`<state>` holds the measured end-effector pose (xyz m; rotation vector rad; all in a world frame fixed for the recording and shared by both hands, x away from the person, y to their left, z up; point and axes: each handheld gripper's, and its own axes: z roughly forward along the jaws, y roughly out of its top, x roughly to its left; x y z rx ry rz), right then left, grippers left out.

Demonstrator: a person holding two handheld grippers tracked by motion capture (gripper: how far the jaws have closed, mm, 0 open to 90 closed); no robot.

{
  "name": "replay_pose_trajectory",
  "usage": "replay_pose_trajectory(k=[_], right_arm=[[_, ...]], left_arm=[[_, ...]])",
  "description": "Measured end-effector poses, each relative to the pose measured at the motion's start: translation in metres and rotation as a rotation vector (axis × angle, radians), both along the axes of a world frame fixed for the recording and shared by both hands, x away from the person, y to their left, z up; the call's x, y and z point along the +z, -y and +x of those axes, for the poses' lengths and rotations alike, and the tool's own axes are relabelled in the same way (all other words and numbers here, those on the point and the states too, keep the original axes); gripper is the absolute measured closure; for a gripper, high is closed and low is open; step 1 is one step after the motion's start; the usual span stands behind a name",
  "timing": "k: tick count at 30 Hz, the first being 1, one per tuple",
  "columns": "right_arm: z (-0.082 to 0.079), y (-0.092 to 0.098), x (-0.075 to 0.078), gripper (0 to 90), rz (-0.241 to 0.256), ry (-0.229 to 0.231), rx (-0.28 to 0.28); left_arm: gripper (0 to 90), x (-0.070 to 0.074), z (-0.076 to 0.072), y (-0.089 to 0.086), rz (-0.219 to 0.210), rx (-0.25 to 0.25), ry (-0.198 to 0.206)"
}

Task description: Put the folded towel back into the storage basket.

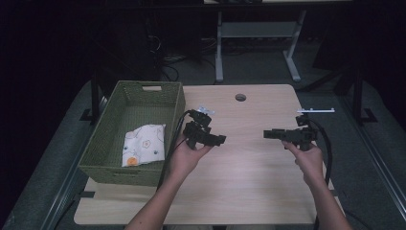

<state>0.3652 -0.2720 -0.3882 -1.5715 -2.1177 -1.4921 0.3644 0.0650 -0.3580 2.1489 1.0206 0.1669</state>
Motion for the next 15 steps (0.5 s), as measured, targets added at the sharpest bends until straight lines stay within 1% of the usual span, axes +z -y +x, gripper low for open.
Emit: replay_pose_trajectory(k=[3,4,7,8,9,12,13,15], right_arm=[[-0.007,0.008,-0.008,34.1,0.003,-0.005,-0.008],[-0.007,0.008,-0.008,34.1,0.003,-0.005,-0.008],[-0.015,0.016,-0.015,34.0,0.004,-0.011,-0.018],[-0.015,0.016,-0.015,34.0,0.004,-0.011,-0.018],[-0.018,0.02,-0.018,33.9,0.006,-0.014,-0.02],[-0.021,0.023,-0.02,33.6,-0.005,-0.015,-0.026],[-0.026,0.024,-0.023,33.6,-0.019,-0.008,-0.02],[-0.028,0.024,-0.025,33.6,-0.021,-0.009,-0.018]], left_arm=[[32.4,-0.005,-0.003,0.003,-0.006,0.0,-0.001],[32.3,-0.005,-0.003,0.003,-0.006,0.0,-0.001],[32.1,-0.01,-0.008,0.007,-0.012,-0.01,-0.007],[32.0,-0.01,-0.008,0.007,-0.012,-0.01,-0.007],[31.9,-0.013,-0.009,0.008,-0.019,-0.016,-0.013],[31.9,-0.016,-0.012,0.01,-0.015,-0.026,-0.015],[31.8,-0.019,-0.014,0.01,-0.018,-0.03,-0.019],[31.8,-0.02,-0.015,0.009,-0.019,-0.034,-0.019]])
